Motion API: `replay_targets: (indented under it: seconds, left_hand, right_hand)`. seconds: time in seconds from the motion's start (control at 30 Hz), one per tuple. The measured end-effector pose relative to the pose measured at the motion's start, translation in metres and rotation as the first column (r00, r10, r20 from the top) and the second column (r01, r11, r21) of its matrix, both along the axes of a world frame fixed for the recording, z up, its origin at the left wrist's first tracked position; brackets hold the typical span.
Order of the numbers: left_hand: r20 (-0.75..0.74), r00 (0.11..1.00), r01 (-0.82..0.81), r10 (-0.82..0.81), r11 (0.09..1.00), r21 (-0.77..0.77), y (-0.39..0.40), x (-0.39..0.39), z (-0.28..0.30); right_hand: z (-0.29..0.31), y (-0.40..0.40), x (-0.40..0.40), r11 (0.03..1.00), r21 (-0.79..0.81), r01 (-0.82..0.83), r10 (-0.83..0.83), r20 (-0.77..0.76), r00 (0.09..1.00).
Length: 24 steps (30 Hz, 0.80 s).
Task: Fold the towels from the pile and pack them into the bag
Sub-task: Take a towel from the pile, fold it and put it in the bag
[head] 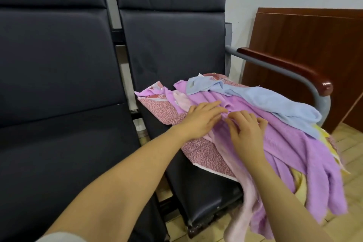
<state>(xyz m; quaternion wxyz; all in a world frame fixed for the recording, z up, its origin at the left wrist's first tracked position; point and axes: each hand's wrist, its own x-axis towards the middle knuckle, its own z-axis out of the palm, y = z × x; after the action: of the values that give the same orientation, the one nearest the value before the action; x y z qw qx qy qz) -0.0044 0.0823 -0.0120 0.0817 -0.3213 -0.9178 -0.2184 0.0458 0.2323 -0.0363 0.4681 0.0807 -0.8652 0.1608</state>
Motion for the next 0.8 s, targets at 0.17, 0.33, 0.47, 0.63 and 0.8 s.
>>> replay_targets:
  seconds: [0.17, 0.33, 0.47, 0.63, 0.8]
  left_hand:
    - [-0.013, 0.997, -0.070, 0.072, 0.992, 0.101, -0.017, 0.013, -0.011]
    - [-0.041, 0.990, -0.136, 0.137, 0.991, 0.018, -0.050, 0.035, -0.032]
    - [-0.116, 0.985, -0.135, 0.126, 0.988, -0.075, -0.066, 0.053, -0.047]
    - [-0.143, 0.972, -0.164, 0.185, 0.975, 0.150, -0.064, 0.075, -0.040]
    - [-0.008, 0.990, -0.129, 0.142, 0.920, 0.370, -0.063, 0.081, -0.004]
  right_hand:
    - [0.002, -0.011, 0.010, 0.994, -0.045, -0.096, 0.100, 0.088, 0.991]
    - [-0.008, -0.011, 0.020, 0.993, 0.105, -0.061, 0.016, 0.381, 0.925]
    - [-0.018, -0.020, 0.035, 0.986, 0.080, -0.149, 0.098, 0.452, 0.887]
    - [-0.002, -0.039, 0.042, 0.974, -0.043, -0.223, 0.227, 0.210, 0.951]
    - [0.033, -0.068, 0.042, 0.940, -0.058, -0.337, 0.336, -0.028, 0.941]
